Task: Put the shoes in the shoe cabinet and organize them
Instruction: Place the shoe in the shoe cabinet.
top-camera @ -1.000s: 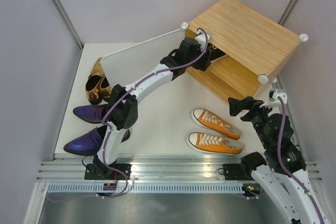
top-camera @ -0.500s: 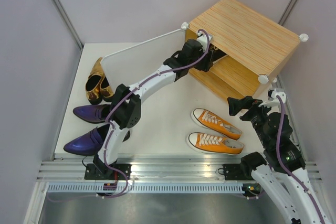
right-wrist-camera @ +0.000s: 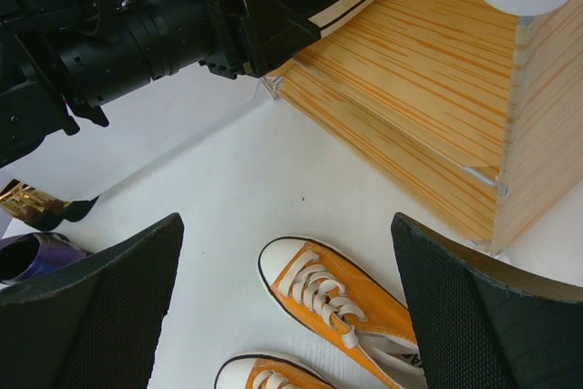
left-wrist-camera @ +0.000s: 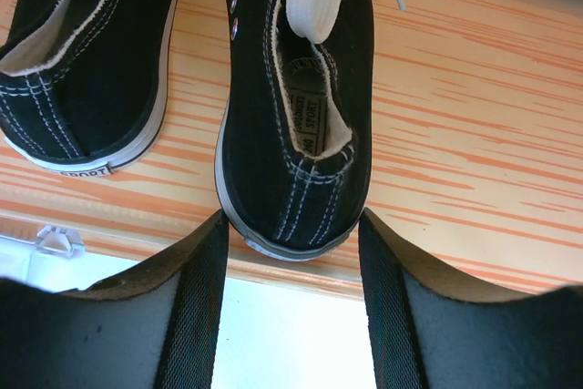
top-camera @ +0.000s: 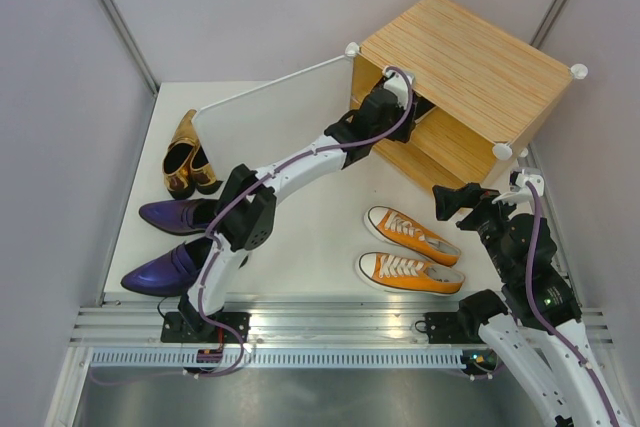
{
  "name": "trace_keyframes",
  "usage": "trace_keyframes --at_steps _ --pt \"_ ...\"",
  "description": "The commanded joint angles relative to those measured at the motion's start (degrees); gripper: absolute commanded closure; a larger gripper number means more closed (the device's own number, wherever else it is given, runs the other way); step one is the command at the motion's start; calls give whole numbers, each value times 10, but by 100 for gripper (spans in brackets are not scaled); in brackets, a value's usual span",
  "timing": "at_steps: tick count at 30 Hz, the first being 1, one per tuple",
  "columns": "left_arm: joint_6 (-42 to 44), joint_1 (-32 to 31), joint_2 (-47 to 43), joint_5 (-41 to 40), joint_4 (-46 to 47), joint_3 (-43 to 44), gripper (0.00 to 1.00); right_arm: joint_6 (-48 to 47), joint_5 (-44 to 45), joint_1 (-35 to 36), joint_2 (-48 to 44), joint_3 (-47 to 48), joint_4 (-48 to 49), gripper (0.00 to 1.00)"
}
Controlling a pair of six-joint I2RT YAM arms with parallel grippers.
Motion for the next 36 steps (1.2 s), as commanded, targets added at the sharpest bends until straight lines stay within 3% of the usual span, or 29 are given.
trace_keyframes --at_steps 1,26,36 --pt "-14 -6 5 -38 53 14 98 -4 -6 3 1 -3 24 2" --pt "-46 -5 39 -210 111 12 98 -5 -4 6 7 0 24 2" --pt "-67 10 -1 -243 123 -64 98 -5 -3 7 8 0 24 2"
